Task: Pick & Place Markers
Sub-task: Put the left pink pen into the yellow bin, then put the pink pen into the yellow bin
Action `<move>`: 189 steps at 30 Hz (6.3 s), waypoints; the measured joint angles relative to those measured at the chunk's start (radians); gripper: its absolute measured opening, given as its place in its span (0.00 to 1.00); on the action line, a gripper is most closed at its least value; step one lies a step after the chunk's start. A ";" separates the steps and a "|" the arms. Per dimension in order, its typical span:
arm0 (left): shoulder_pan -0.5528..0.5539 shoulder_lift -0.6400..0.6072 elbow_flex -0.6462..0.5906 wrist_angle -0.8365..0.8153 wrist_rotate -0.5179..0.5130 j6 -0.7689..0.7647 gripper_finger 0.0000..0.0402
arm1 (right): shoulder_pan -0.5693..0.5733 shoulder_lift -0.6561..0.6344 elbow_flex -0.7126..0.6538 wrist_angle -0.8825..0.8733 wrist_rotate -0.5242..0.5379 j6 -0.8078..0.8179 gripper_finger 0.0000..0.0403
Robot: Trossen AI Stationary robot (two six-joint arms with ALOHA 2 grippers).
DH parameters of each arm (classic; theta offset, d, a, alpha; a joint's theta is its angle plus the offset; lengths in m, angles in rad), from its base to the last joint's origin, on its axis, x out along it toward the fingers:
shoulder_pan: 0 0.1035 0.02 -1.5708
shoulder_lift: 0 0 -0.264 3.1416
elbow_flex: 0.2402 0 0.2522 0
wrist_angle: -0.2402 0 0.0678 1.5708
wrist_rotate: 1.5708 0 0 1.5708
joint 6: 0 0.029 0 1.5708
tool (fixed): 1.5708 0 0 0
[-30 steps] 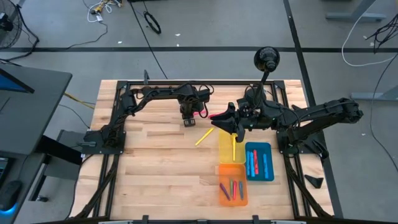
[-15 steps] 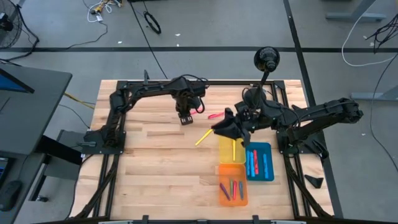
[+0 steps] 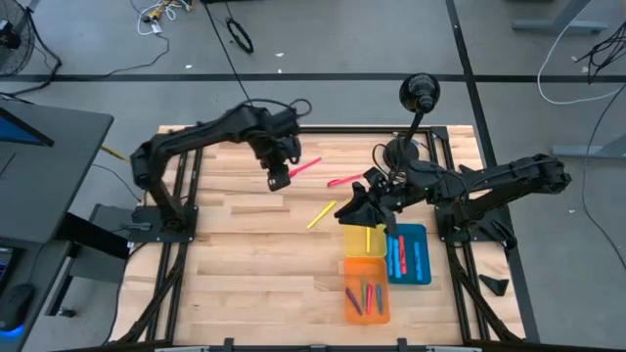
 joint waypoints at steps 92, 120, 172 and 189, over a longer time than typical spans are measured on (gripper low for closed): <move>-0.594 -0.258 0.001 0.293 -0.572 0.353 0.43 | 0.030 0.241 0.118 0.249 0.016 1.241 0.04; -0.527 -0.390 0.001 0.169 -0.581 0.210 0.63 | 0.034 0.117 0.119 -0.957 0.250 0.967 0.04; -0.455 -0.395 0.001 0.088 -0.491 0.151 0.63 | 0.132 0.473 0.115 -1.046 0.325 0.993 0.33; -0.094 -0.760 -0.438 0.473 0.118 0.228 0.63 | 0.149 0.130 0.116 -1.065 0.781 0.594 0.43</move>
